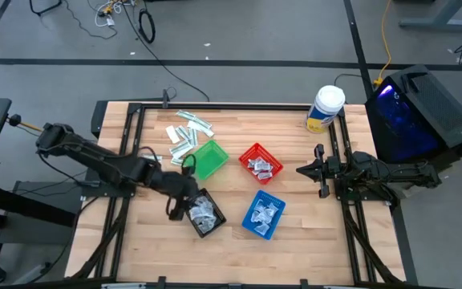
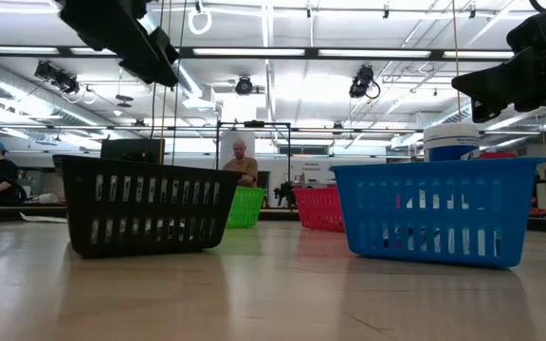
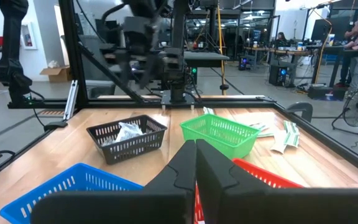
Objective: Pick & Place First Aid Supplies
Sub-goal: Put the green bandage pack into the green bin
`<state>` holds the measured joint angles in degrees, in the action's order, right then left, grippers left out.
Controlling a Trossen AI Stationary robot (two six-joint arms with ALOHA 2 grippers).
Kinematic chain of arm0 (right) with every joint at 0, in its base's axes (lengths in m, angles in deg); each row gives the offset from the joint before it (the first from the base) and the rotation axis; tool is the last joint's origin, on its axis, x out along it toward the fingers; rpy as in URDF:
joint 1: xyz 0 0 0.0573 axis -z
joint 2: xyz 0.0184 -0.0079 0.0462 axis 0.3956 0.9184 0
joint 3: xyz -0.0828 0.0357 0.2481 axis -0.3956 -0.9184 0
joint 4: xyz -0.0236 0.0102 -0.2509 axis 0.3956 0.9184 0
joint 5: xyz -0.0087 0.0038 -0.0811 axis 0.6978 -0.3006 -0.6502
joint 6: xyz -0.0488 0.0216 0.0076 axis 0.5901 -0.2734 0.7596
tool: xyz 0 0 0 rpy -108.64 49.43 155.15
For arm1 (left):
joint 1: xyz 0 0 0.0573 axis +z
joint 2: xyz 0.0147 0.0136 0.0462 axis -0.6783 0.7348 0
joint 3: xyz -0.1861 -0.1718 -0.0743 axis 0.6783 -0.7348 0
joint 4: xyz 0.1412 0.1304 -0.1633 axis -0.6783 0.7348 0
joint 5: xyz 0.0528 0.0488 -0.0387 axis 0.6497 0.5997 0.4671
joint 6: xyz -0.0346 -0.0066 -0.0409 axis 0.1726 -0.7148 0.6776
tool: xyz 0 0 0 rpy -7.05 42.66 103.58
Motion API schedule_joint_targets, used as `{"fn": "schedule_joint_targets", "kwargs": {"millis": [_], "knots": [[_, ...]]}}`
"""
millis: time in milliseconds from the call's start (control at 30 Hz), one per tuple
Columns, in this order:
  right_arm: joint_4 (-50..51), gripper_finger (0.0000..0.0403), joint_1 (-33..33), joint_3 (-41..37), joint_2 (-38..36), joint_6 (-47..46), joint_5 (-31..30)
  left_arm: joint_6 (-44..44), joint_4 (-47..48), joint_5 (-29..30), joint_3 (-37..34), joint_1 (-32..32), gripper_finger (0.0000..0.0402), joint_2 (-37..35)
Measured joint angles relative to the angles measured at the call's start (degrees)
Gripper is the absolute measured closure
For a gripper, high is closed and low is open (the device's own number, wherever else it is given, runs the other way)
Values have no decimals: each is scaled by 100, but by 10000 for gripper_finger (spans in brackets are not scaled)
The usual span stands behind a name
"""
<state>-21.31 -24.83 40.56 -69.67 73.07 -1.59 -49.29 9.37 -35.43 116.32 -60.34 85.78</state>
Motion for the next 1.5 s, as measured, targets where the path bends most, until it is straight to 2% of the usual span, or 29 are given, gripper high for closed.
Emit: {"fn": "schedule_joint_targets", "kwargs": {"millis": [267,467,600,767,933,1100,1500], "knots": [[0,390,1,1,0,0,2,-160,1101,326,0,679,202,-729],[0,390,-1,0,0,-2,1,-303,1594,618,0,1178,196,-1161],[0,390,0,0,-1,-2,2,-307,1733,613,-2,1438,195,-1339],[0,390,1,0,-1,-1,2,-304,1707,333,-4,1591,197,-1639],[0,390,0,1,-1,-1,0,-512,1915,686,-4,1778,206,-1950],[2,390,-1,-1,-2,-2,0,-668,1943,814,-4,2274,209,-2222],[0,390,-1,0,-1,0,2,-570,1942,694,-7,3625,205,-2186]]}}
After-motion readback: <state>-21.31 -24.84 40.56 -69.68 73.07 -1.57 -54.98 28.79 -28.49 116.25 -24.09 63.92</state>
